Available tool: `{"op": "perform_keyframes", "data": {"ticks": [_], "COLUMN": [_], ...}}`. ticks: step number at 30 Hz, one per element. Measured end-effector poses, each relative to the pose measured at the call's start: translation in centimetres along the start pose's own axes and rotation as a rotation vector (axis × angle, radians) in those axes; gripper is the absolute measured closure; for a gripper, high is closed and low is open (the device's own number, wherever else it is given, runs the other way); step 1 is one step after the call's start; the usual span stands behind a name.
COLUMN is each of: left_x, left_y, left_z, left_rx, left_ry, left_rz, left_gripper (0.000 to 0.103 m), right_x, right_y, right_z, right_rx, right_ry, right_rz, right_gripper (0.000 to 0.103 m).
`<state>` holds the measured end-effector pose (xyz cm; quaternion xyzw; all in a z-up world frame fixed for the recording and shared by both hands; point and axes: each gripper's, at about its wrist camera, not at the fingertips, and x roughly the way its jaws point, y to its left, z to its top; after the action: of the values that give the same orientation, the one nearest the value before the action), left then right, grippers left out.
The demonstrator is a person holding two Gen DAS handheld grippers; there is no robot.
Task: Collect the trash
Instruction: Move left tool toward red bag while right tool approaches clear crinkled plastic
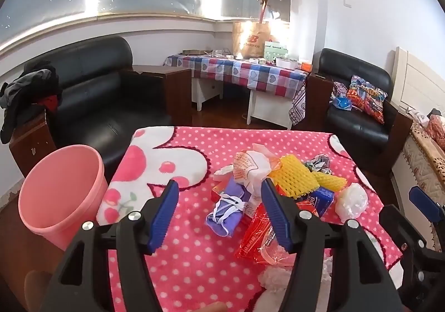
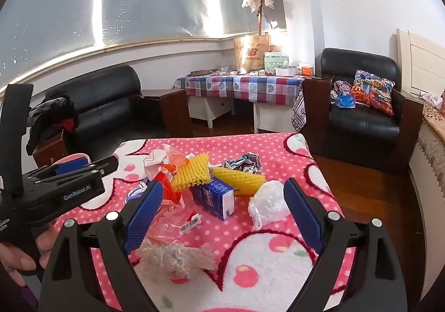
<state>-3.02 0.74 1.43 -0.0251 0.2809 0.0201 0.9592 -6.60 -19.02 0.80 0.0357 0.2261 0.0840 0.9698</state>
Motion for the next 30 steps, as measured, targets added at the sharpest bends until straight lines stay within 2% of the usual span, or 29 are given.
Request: {"op": "perform_keyframes", "data": {"ticks": [8,30], "left_x": [-0.8,-1.7], "left_y": [0.1,0.8], "left_z": [-0.7,-1.9], "left_rx": [-0.001,-0.009], "left_ry": [0.005,0.013], "left_rz": [-0.004,0.003], "left_gripper": [0.029,0.027], "right_x": [-0.1,-0.1], "right_y": [-0.2,0.4], "right_z": [-1.1,-2.2], "right_rx": [0.009,0.020], "right_ry": [0.004,0.015], "right_rz": [0.024,0.042], "right_gripper": [0.014,0.014]}}
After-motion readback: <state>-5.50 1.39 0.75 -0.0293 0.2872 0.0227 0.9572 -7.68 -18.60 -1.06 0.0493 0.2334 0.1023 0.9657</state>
